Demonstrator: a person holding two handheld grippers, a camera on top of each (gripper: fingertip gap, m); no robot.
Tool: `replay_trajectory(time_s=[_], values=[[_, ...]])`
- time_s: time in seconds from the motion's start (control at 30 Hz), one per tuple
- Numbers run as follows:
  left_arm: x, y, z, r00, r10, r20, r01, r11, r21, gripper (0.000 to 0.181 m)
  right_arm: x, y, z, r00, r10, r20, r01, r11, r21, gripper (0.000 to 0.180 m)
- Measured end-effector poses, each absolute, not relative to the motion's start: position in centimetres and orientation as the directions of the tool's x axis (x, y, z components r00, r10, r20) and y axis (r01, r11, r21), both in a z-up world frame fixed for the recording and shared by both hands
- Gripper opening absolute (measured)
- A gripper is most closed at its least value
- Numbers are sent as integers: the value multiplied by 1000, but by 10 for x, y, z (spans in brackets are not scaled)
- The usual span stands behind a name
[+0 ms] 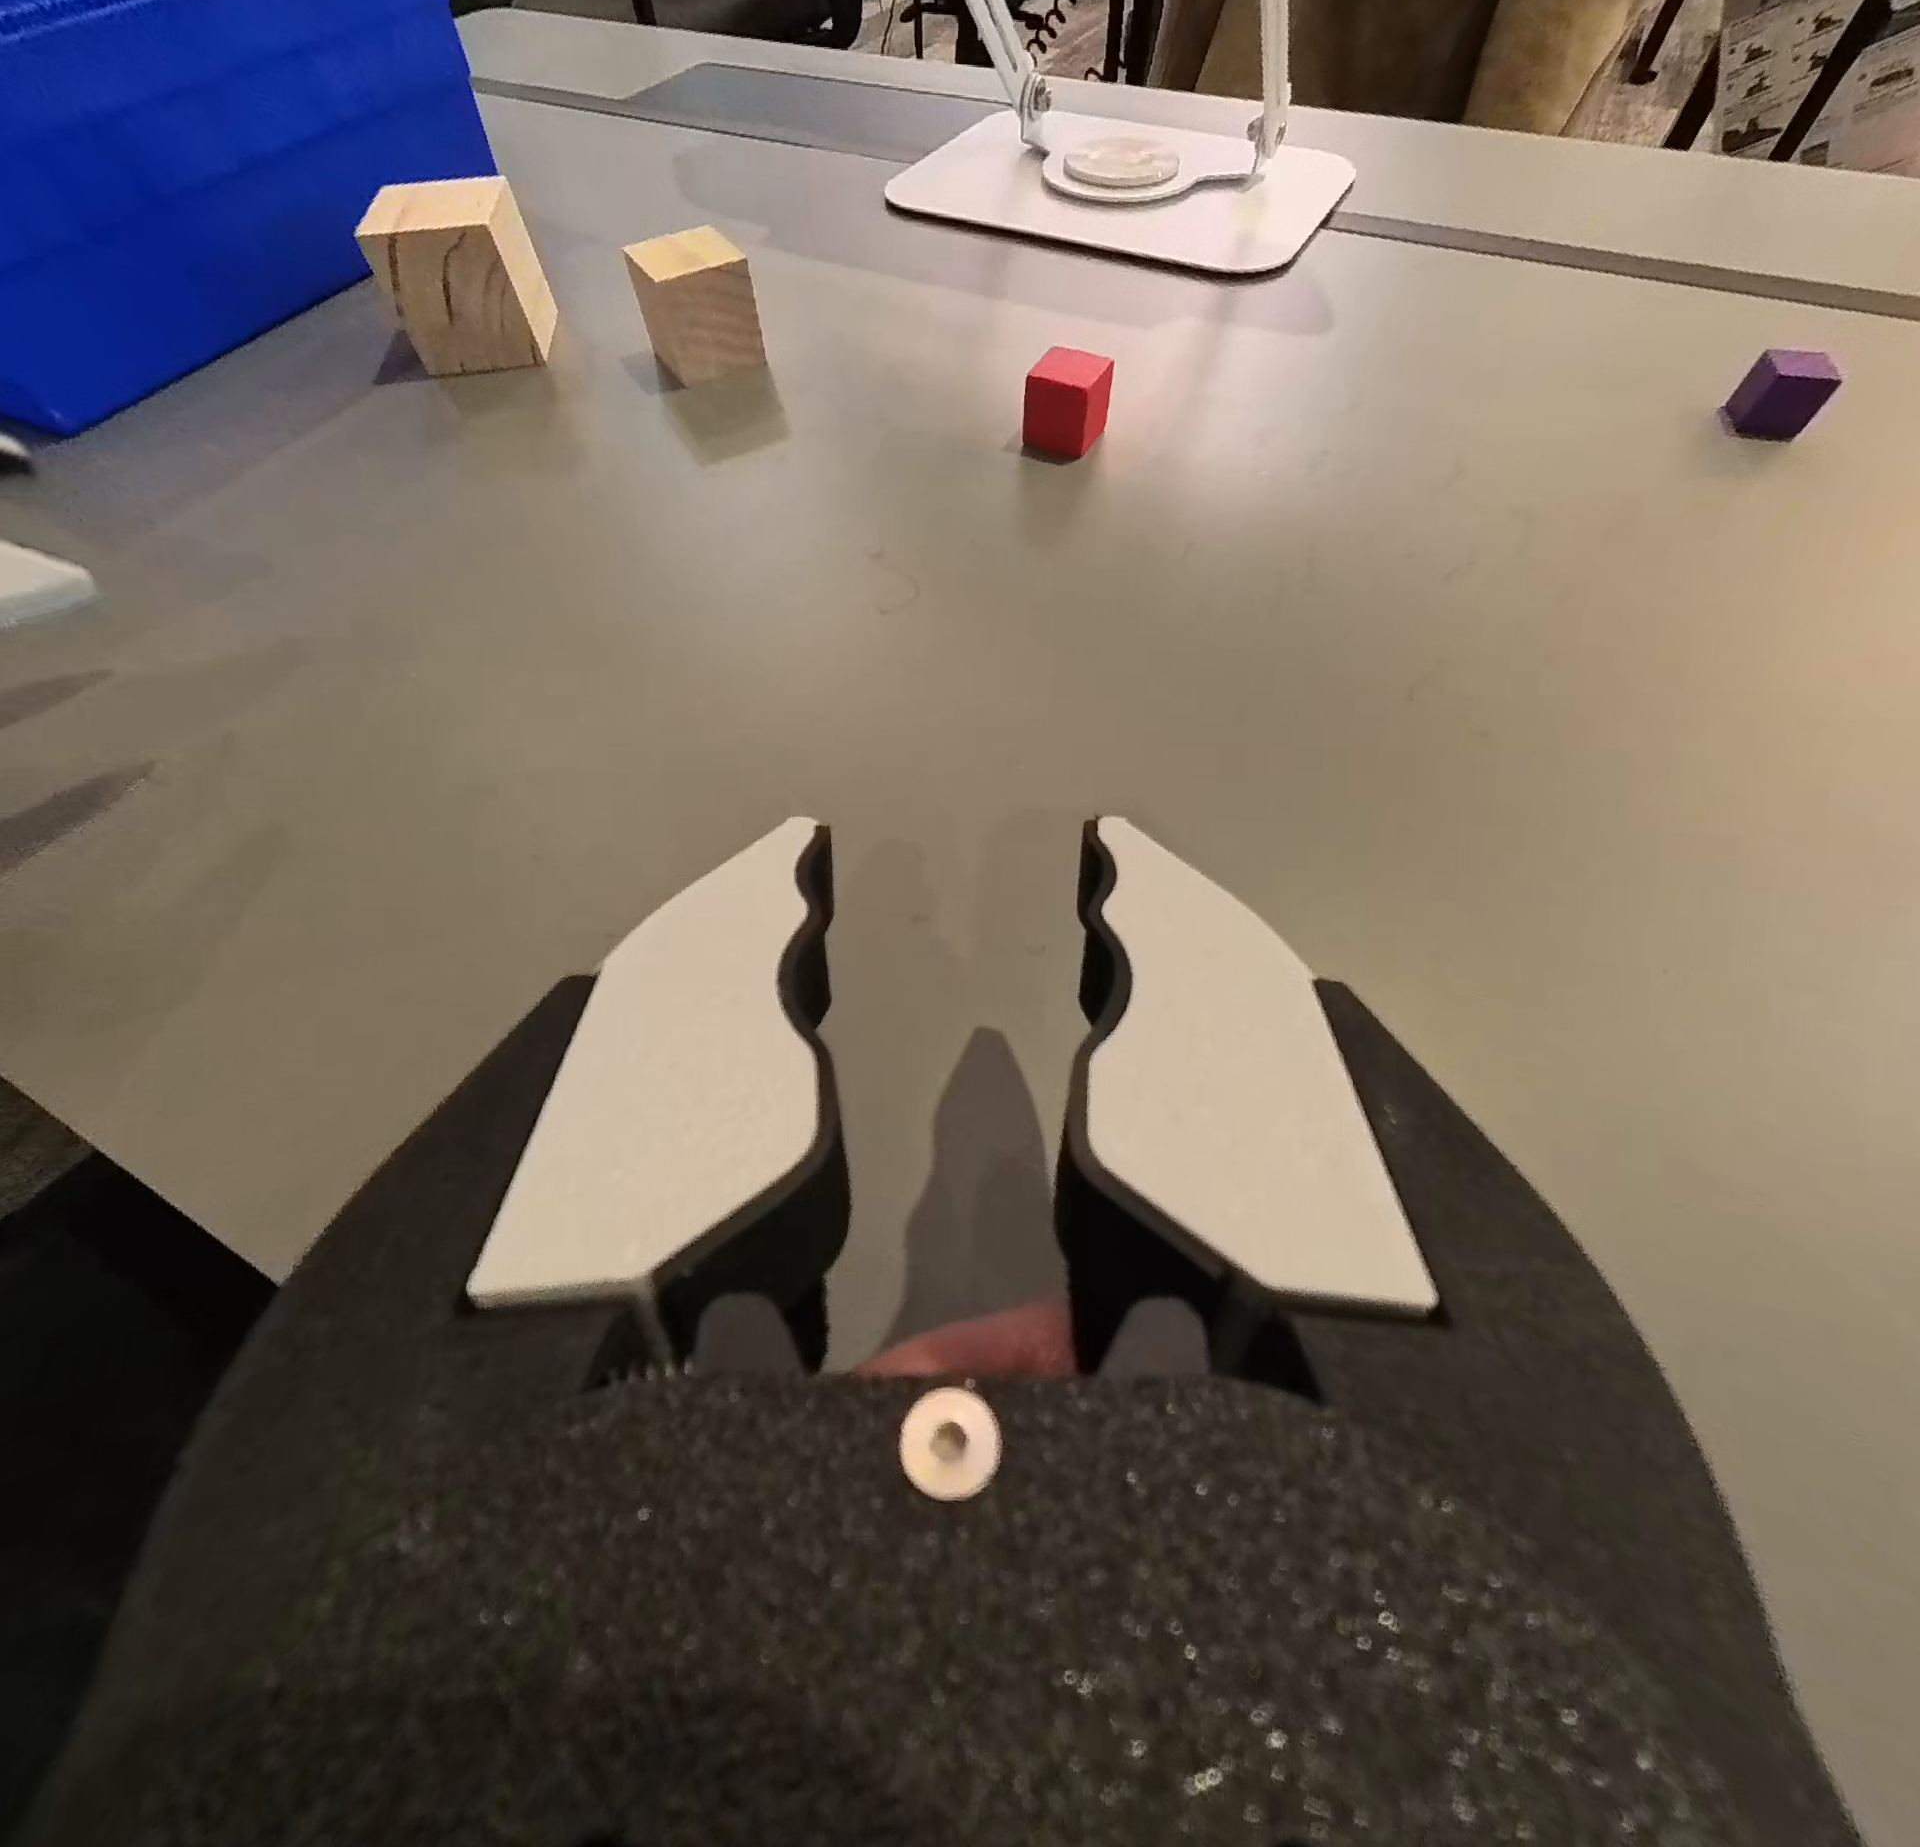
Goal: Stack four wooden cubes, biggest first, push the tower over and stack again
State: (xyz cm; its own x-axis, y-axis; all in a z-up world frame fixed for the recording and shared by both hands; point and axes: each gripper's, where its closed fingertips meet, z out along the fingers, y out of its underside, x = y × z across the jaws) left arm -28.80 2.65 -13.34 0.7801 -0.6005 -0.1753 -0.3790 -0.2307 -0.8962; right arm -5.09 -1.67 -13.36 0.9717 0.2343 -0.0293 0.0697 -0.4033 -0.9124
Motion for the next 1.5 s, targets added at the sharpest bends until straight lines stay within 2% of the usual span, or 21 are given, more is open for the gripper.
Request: replay_trajectory(time_s=[0.03,0.1,0.17,0.3,0.5,0.67,0.73,0.9,1.1,1.27,1.5], values=[[-290,29,-128,769,-610,-191,-402,-229,-886,45,-51,-17,-134,972,234,-30,70,-404,-912,45],[-298,39,-114,725,-649,-229,-493,-256,-832,44,-51,-17,-134,972,234,-30,69,-404,-912,45],[-312,60,-103,682,-682,-264,-601,-316,-734,60,-52,-16,-135,971,239,-28,75,-413,-907,45],[-325,137,-85,575,-725,-379,-771,-325,-549,67,-55,-15,-139,966,255,-34,84,-436,-896,44],[-330,213,-129,435,-833,-340,-900,-401,-169,73,-56,-16,-139,960,274,-60,70,-441,-895,42],[-343,234,-168,415,-854,-312,-897,-441,14,70,-57,-17,-138,958,281,-61,70,-435,-898,42],[-346,238,-176,387,-865,-321,-908,-418,34,68,-58,-17,-138,956,286,-61,74,-436,-897,41],[-331,223,-149,320,-905,-280,-947,-317,-59,66,-59,-17,-140,953,296,-67,76,-446,-892,40],[-250,144,-103,-3,-967,-254,-980,53,-190,66,-60,-17,-143,950,304,-74,79,-463,-883,38],[-199,104,-130,-217,-930,-295,-969,243,-54,66,-61,-17,-141,948,310,-69,83,-451,-889,37],[-176,105,-173,-249,-933,-260,-968,251,25,65,-62,-19,-140,946,319,-63,90,-442,-892,37]])
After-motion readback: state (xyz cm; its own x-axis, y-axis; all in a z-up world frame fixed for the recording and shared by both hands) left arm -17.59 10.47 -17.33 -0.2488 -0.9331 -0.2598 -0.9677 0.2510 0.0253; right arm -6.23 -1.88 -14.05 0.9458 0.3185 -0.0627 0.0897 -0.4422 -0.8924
